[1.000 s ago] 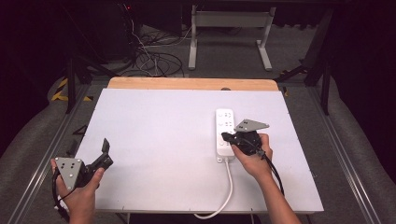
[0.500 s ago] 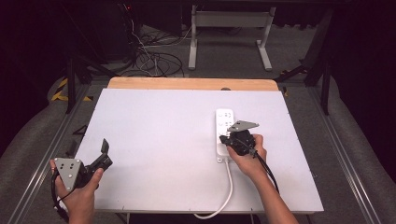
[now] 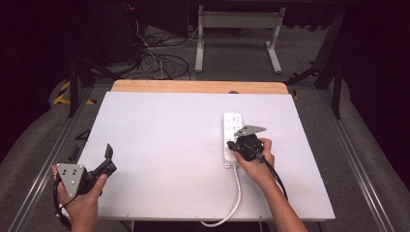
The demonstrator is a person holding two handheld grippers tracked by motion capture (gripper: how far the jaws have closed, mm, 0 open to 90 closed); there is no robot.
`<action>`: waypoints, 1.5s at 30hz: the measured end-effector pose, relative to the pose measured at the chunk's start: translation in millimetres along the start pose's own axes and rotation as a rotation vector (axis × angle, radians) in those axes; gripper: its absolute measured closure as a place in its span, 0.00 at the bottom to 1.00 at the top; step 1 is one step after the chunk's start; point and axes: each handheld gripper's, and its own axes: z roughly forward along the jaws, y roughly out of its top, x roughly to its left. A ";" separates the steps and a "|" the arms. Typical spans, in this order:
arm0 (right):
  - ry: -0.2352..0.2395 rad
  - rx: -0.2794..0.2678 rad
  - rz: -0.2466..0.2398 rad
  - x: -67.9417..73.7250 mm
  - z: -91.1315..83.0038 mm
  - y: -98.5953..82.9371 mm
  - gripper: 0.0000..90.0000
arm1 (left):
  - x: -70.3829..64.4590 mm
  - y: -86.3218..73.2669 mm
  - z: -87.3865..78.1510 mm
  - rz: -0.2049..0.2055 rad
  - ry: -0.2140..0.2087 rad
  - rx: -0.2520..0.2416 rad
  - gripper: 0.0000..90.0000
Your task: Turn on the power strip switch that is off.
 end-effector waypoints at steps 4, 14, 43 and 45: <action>-0.003 0.011 0.016 -0.6 0.6 0.2 1.00 | 0.0 -0.1 0.1 0.001 0.001 0.000 0.11; -0.022 0.019 0.019 0.9 2.4 -0.3 1.00 | 0.0 0.1 0.0 -0.001 0.002 -0.001 0.11; -0.071 0.016 -0.007 10.5 6.0 -0.7 1.00 | 0.8 0.0 -1.7 0.002 0.007 -0.005 0.11; -0.070 0.016 -0.004 10.6 6.0 -0.7 1.00 | 0.7 0.0 -1.8 0.005 0.006 -0.003 0.11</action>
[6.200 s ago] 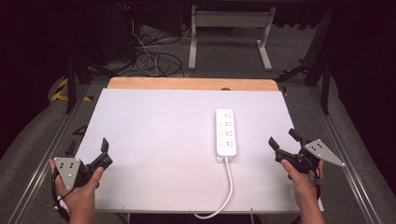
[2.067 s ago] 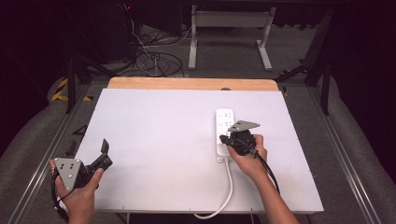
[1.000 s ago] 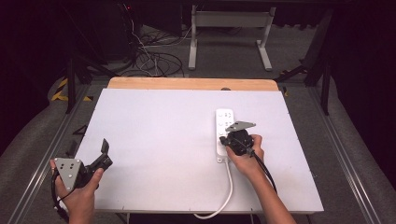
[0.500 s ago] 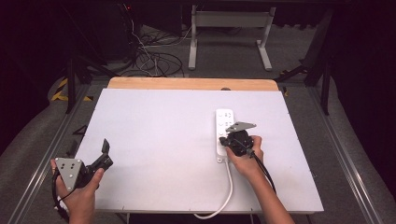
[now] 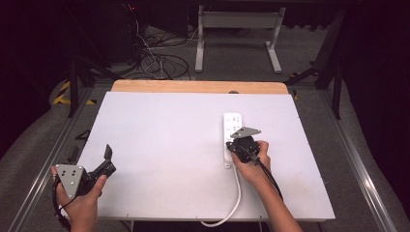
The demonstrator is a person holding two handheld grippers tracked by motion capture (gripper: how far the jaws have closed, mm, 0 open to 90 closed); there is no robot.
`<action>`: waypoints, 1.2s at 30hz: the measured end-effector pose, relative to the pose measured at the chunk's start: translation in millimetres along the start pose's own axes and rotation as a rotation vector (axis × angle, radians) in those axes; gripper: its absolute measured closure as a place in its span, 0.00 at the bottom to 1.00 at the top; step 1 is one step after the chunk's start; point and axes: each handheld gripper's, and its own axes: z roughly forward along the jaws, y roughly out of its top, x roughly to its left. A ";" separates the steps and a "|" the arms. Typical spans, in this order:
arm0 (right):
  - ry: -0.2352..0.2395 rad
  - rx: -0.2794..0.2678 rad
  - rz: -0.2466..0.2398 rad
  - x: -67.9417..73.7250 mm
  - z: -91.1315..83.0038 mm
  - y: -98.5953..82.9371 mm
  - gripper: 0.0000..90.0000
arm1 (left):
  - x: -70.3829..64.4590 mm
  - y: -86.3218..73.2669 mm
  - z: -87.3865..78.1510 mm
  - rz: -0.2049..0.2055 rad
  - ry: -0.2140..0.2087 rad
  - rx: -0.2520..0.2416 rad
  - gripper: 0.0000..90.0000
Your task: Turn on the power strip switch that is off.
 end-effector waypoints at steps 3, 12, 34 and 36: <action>-0.003 -0.002 -0.002 0.3 0.0 -0.2 1.00 | -0.7 0.0 0.4 0.000 -0.001 0.001 0.11; -0.012 -0.002 -0.005 1.5 -0.1 0.1 1.00 | -1.0 -0.1 1.3 -0.001 -0.004 0.000 0.11; -0.012 -0.131 -0.043 2.1 -20.8 5.3 1.00 | -1.6 -0.3 2.0 -0.003 -0.006 0.003 0.12; -0.009 -0.140 -0.035 1.2 -22.5 5.5 1.00 | -2.1 -0.3 2.2 -0.005 -0.005 0.000 0.12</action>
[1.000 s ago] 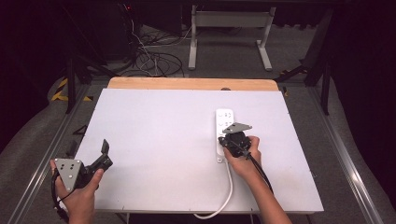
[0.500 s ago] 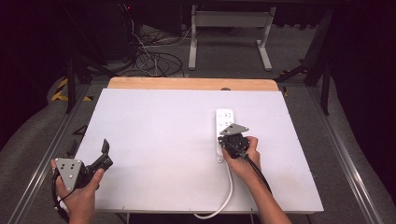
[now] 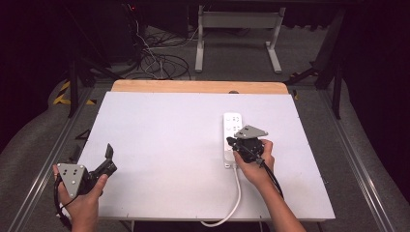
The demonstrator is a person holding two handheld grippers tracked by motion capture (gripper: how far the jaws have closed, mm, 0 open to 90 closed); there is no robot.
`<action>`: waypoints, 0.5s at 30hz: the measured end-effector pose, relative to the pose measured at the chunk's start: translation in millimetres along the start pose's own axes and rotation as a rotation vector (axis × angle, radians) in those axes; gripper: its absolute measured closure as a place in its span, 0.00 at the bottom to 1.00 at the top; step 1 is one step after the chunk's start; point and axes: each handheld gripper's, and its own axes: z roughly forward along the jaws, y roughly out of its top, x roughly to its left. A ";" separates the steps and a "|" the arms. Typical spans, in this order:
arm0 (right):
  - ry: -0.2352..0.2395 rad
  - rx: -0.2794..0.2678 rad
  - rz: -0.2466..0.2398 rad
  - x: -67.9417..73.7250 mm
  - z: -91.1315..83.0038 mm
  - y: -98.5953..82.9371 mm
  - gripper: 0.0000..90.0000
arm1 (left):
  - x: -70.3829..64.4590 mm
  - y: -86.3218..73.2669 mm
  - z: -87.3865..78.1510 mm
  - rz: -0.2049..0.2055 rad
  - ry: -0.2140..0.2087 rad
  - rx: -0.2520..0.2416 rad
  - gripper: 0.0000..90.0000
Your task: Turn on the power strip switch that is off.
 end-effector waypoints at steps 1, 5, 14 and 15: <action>0.000 -0.024 0.003 -2.9 -4.3 0.9 1.00 | 0.0 -0.1 0.1 0.000 -0.001 0.001 0.12; 0.002 -0.105 0.012 -8.5 -16.2 2.0 1.00 | 0.8 -0.1 0.2 -0.003 -0.002 0.004 0.12; -0.062 -0.361 0.043 -30.2 -73.9 -4.8 1.00 | 0.1 0.4 0.1 -0.010 -0.003 0.002 0.12; -0.066 -0.386 0.059 -34.0 -80.8 -7.1 1.00 | 0.2 0.5 0.1 -0.012 -0.004 0.002 0.12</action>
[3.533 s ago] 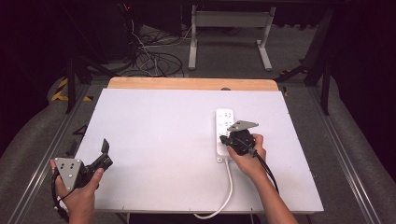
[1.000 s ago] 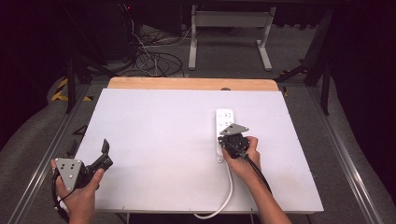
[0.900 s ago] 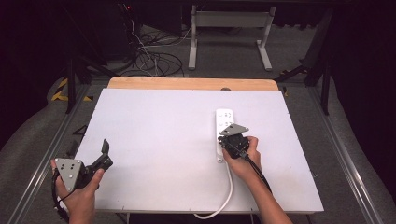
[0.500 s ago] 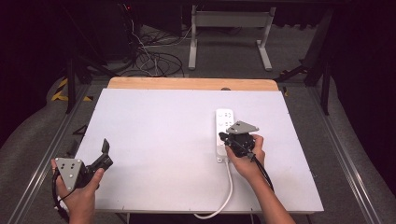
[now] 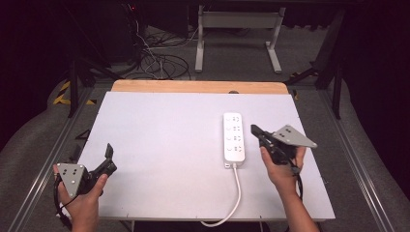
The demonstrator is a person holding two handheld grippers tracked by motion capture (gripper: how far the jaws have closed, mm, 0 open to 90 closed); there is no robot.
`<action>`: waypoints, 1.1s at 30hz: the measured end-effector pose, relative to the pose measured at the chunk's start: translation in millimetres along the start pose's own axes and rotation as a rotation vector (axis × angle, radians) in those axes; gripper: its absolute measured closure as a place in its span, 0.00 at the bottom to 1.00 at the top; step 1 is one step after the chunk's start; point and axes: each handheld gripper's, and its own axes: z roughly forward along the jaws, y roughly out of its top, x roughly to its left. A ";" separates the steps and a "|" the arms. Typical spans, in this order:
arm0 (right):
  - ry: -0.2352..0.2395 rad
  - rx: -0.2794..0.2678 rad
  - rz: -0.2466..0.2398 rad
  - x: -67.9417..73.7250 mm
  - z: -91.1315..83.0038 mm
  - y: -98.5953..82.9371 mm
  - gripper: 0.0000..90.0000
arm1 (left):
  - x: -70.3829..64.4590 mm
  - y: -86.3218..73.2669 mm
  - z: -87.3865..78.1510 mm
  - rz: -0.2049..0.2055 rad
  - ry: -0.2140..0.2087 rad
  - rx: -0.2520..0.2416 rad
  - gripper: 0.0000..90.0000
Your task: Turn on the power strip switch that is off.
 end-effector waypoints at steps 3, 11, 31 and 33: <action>-0.029 -0.049 0.038 -13.4 -18.7 -0.8 1.00 | 0.6 0.3 0.6 0.000 0.006 -0.003 0.12; -0.112 -0.112 0.066 -20.2 -46.3 -7.0 1.00 | -0.7 0.4 3.3 -0.007 0.000 -0.002 0.12; -0.206 -0.162 0.104 -29.7 -53.6 -23.0 0.76 | -1.9 0.8 4.4 -0.005 -0.008 -0.004 0.12; -0.225 -0.170 0.103 -30.9 -53.9 -24.6 0.66 | -2.1 0.8 4.5 -0.003 -0.009 -0.003 0.12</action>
